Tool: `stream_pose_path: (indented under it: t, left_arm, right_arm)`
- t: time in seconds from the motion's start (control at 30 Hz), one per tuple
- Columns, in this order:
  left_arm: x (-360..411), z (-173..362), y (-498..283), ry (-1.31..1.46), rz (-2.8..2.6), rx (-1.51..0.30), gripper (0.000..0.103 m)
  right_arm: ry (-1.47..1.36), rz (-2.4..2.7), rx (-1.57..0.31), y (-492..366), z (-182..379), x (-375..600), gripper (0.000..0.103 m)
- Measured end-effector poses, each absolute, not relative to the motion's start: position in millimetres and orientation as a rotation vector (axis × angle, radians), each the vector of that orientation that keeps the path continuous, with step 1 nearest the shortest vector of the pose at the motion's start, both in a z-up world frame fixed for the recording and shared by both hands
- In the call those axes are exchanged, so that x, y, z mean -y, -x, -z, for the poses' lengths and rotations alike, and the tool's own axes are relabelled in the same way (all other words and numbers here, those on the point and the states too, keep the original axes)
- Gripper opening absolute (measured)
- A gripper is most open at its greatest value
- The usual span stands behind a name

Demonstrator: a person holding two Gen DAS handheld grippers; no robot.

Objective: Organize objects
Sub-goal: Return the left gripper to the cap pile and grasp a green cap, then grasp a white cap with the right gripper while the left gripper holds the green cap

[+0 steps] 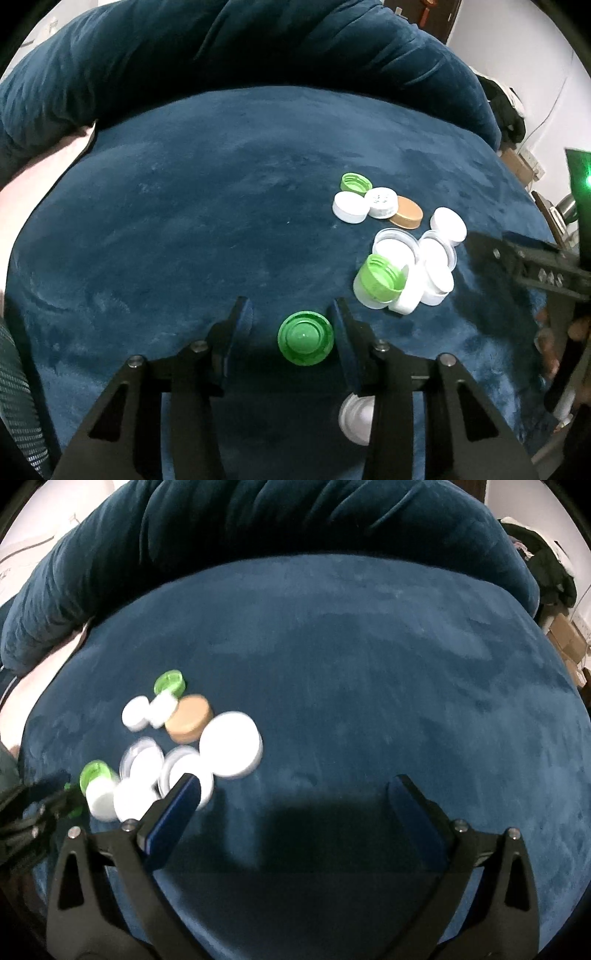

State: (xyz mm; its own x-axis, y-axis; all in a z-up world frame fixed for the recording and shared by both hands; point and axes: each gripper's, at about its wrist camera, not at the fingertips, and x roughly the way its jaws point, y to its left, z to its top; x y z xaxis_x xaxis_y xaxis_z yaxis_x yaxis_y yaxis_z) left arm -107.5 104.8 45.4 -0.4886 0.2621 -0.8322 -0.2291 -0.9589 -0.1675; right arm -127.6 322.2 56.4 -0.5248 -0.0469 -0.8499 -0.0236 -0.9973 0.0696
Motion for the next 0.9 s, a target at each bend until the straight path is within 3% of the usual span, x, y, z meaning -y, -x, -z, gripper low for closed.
stream_pose_path:
  t: [0.57,0.67,0.7,0.77,0.83,0.9]
  left_arm:
    - [-88.4,-43.9,106.4,1.412,-2.484,0.076,0.047]
    - [-87.9,-42.3,105.8,1.416,-2.478,0.076,0.056]
    - [-87.6,-41.7,105.9,1.416,-2.473,0.076,0.057]
    - [-87.6,-40.6,106.2,1.416,-2.469,0.067,0.057]
    - [-85.8,-39.8,106.2,1.415,-2.461,0.074,0.055]
    - [-82.7,-39.6,106.6,1.419,-2.46,0.089,0.047]
  right_arm:
    - [-1.657,2.82,0.04,138.4,-39.6,-319.1,0.101]
    - [-1.628,2.83,0.054,132.8,-42.1,-319.9,0.099]
    - [-1.617,2.82,0.048,132.1,-42.4,-317.8,0.093]
    - [-1.598,2.797,0.035,128.2,-43.1,-313.8,0.073]
    - [-1.574,2.785,0.028,124.8,-46.5,-311.4,0.044]
    - [-1.554,2.783,0.061,120.1,-52.5,-312.1,0.041]
